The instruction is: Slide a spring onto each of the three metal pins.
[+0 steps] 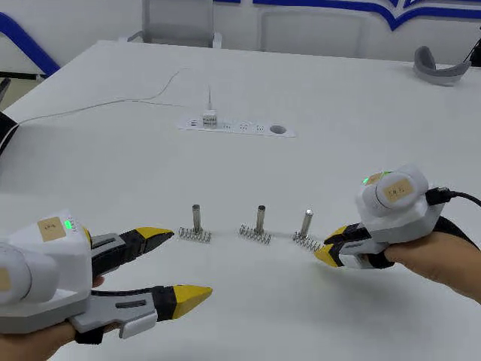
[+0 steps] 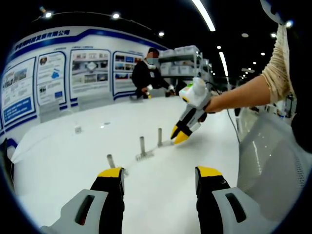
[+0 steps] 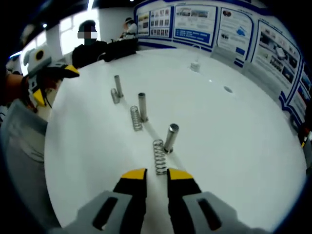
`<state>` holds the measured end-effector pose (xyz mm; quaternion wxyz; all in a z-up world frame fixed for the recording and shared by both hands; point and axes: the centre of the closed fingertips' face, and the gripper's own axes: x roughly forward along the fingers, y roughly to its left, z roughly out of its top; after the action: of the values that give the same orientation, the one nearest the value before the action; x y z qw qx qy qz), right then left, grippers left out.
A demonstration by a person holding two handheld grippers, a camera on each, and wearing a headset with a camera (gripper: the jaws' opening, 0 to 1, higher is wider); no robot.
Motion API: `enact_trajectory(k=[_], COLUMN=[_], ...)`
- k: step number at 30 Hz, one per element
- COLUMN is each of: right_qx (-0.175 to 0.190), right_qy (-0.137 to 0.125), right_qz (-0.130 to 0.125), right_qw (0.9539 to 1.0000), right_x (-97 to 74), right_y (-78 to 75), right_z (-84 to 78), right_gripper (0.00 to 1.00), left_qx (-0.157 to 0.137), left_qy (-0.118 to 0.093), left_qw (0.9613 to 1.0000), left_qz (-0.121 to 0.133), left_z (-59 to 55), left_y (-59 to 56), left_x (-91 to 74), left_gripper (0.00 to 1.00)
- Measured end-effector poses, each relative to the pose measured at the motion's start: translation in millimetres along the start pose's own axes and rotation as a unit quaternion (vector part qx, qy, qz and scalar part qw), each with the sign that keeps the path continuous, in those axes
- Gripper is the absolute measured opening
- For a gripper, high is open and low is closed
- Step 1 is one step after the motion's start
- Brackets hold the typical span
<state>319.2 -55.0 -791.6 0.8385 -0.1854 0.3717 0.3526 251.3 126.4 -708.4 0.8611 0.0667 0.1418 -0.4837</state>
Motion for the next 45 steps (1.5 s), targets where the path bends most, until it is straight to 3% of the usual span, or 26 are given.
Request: enact_trajectory(k=[14,30,38,45], right_qx=[-0.011,0.007,-0.015,-0.046], right_qy=[0.012,0.012,0.017,0.022], right_qz=[0.034,0.040,0.074,0.119], right_qw=[0.9993,0.9991,0.9970,0.9915], right_x=[11.8,7.8,-3.2,-11.9], right_y=[0.7,0.1,14.1,33.1], right_z=[-4.0,-6.7,-2.9,5.9], right_gripper=[0.14,0.11,0.11,0.11], left_qx=[-0.005,-0.001,0.009,0.028], left_qy=[0.001,0.005,0.009,0.014], left_qw=[1.0000,0.9994,0.9984,0.9964], left_qz=[-0.007,-0.035,-0.055,-0.079], left_z=[0.9,-1.7,-2.7,-2.4], left_y=[7.4,0.5,-5.9,-12.4], left_x=[13.8,34.8,47.7,59.1], left_gripper=[0.59,0.58,0.57,0.55])
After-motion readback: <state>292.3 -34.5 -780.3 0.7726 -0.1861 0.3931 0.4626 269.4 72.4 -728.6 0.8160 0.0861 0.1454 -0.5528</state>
